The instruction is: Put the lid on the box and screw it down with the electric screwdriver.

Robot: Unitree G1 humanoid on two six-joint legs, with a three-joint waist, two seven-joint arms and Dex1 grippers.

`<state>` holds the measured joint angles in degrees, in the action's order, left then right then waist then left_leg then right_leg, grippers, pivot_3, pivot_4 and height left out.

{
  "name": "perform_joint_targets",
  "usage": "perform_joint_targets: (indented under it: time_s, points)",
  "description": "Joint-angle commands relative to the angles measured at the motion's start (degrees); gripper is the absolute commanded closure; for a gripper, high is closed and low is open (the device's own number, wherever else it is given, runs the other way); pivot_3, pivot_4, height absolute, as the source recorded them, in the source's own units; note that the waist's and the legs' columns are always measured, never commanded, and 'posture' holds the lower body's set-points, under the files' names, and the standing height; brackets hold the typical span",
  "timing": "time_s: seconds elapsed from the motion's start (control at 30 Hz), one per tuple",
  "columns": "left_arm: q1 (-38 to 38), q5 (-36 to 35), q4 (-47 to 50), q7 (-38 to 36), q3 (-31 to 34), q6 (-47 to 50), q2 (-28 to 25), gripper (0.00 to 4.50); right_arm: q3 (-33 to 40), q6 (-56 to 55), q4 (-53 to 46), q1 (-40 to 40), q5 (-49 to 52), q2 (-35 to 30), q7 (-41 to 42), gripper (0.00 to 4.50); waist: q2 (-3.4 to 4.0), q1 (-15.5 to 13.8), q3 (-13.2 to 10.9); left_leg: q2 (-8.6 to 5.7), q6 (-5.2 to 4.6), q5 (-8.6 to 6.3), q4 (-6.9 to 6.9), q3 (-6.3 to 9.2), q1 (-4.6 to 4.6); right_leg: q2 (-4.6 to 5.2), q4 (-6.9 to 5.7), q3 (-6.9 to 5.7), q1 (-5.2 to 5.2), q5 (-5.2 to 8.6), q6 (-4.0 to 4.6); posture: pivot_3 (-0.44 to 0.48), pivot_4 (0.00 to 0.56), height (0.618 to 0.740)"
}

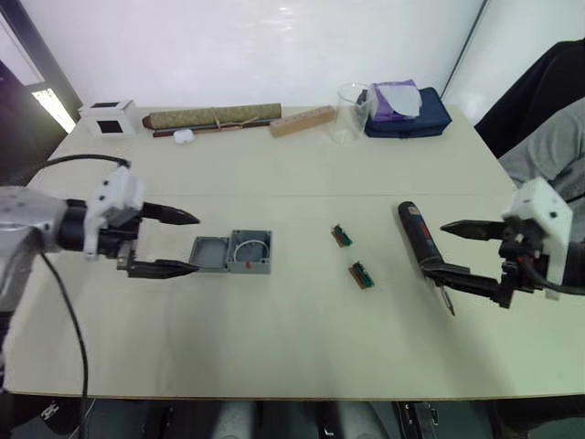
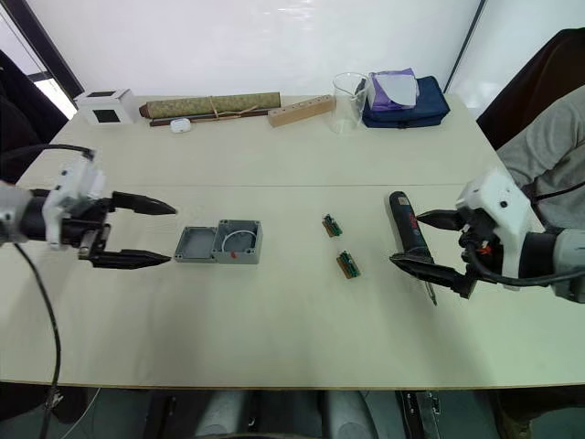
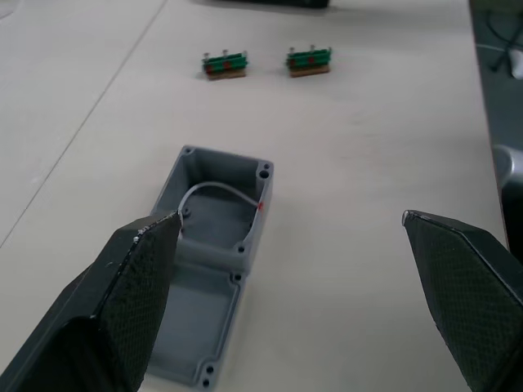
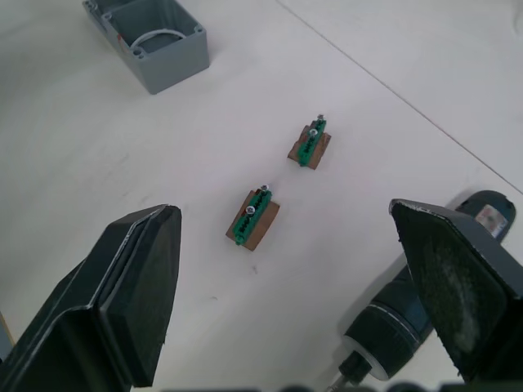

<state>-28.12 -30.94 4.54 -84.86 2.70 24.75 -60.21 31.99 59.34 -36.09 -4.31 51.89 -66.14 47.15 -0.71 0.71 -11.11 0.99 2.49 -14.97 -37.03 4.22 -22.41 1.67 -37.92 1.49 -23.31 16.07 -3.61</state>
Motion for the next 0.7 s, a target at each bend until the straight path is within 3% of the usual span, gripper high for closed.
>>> perform_joint_targets:
  time_s: [0.03, 0.23, 0.53, 0.7]
  points:
    - [-5.4, 4.9, -2.6, -4.1, -6.8, -5.4, 3.2, 0.05, -2.1, 0.5, -2.5, -3.2, 2.2, 1.3, -3.9, 0.0, -0.01, 0.0, 0.0, 0.0, 0.0, 0.0, 0.0, 0.0, -0.01, 0.0, 0.0, 0.01, 0.0, 0.0, 0.0, 0.0, 0.15, 0.736]
    - [-14.2, 16.2, -15.5, -7.2, -17.2, -18.2, 12.0, 0.05, -7.2, -0.5, -5.1, -5.8, 2.1, 4.7, -9.6, 0.0, -0.02, 0.1, 0.0, 0.0, -0.01, 0.0, -0.01, 0.0, -0.02, -0.06, -0.01, 0.01, -0.02, -0.08, -0.14, 0.0, 0.15, 0.736]
    - [-20.4, 22.6, -30.3, -7.6, -25.4, -29.5, 18.9, 0.05, -6.9, -0.2, -8.0, -4.9, 3.1, 7.1, -15.0, 0.0, -0.04, 0.1, 0.0, 0.0, -0.02, 0.0, -0.02, 0.04, -0.07, -0.07, -0.04, 0.01, -0.05, -0.12, -0.23, 0.0, 0.15, 0.736]
    - [-21.1, 26.2, -36.6, -7.6, -27.1, -35.3, 20.3, 1.5, -6.2, -0.4, -8.9, -3.8, 3.5, 7.5, -16.6, 0.0, -0.04, 0.1, 0.0, 0.0, -0.02, 0.0, -0.02, 0.06, -0.05, -0.09, -0.07, 0.01, -0.05, -0.13, -0.23, 0.0, 0.15, 0.736]
